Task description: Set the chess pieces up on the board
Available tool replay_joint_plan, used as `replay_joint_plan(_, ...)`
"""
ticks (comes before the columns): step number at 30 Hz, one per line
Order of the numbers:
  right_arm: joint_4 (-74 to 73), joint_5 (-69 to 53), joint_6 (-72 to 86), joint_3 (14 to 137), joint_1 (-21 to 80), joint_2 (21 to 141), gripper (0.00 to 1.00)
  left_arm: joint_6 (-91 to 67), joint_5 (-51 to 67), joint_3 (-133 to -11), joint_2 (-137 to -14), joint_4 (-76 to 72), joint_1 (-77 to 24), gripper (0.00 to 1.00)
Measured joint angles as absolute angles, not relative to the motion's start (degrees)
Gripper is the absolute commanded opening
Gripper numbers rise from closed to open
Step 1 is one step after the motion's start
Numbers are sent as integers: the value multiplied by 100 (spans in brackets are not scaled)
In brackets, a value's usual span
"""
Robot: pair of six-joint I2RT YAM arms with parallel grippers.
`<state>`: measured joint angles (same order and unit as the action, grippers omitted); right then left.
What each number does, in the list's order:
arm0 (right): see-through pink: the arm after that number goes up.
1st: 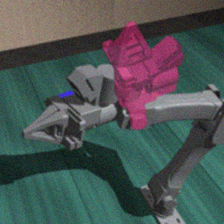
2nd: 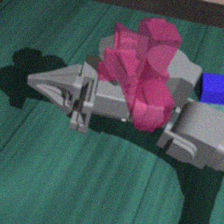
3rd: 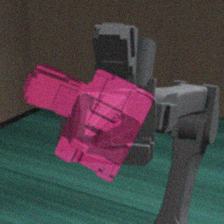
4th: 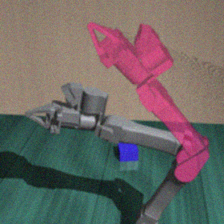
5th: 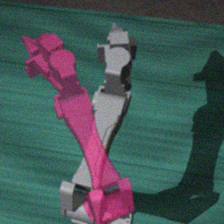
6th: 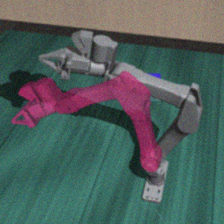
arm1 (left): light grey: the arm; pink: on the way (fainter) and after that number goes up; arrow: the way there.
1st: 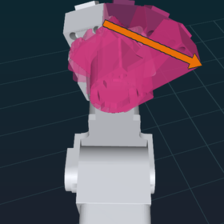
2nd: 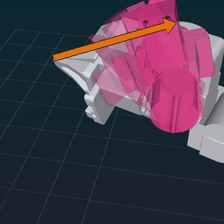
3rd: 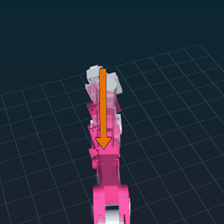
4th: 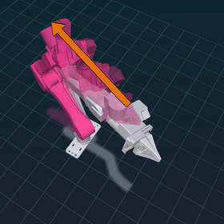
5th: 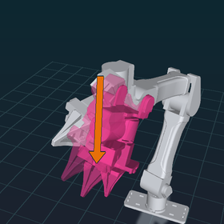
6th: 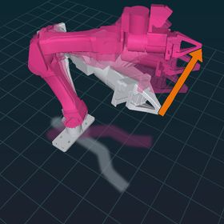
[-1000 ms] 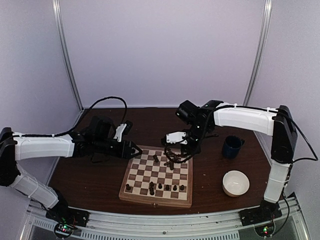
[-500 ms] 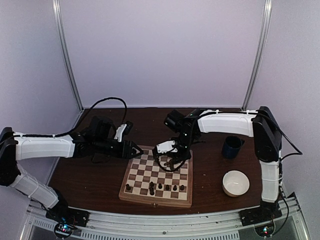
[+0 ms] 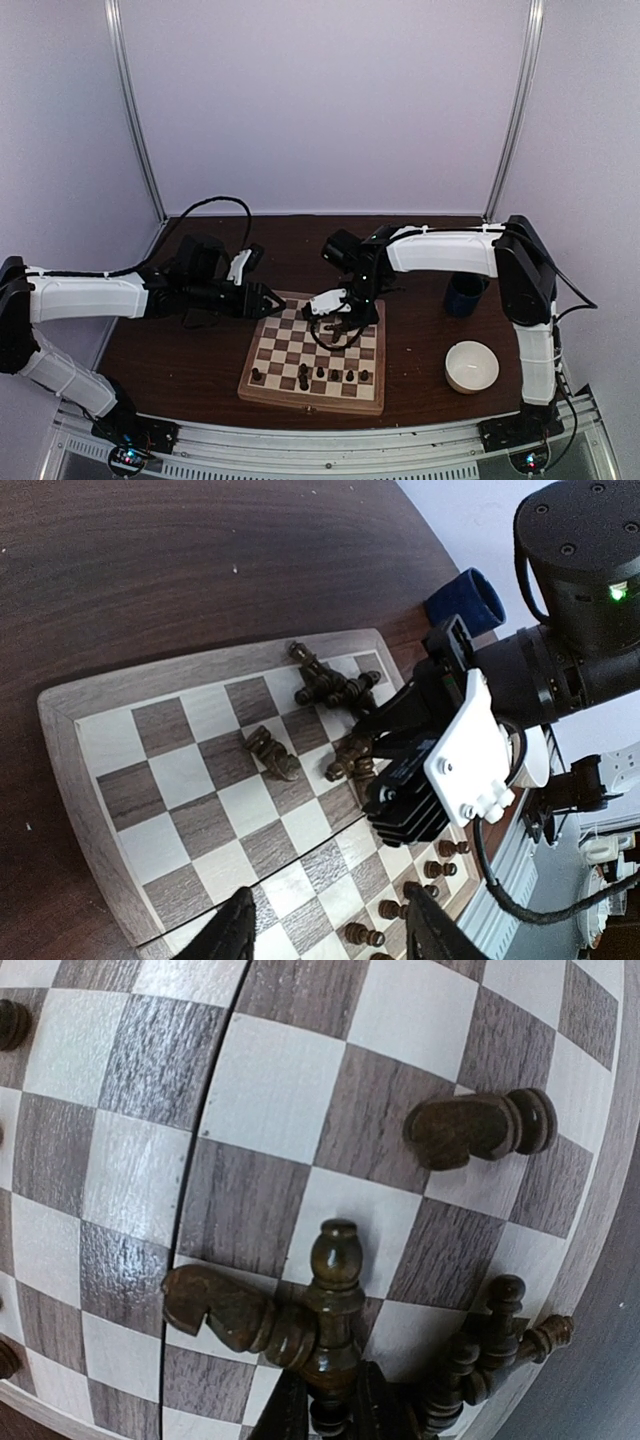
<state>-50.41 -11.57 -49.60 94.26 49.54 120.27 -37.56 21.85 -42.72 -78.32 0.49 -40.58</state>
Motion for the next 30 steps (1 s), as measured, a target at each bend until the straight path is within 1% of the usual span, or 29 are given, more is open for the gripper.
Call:
replay_joint_plan(7,-4921,-1369,-4578,9323,4947,11852,7,-4062,2351,-4248,-8075,-392,-4058,51)
replay_joint_plan(14,-4753,-1828,-4180,9314,4919,11566,6,-4635,2582,-4209,-8547,-1031,-4058,45)
replay_joint_plan(22,-4617,-2224,-3841,9314,4901,11428,6,-5319,2965,-4202,-9192,-2010,-4060,45)
replay_joint_plan(30,-4525,-2357,-3614,9314,4807,11426,6,-5629,3214,-4263,-9496,-2432,-4189,39)
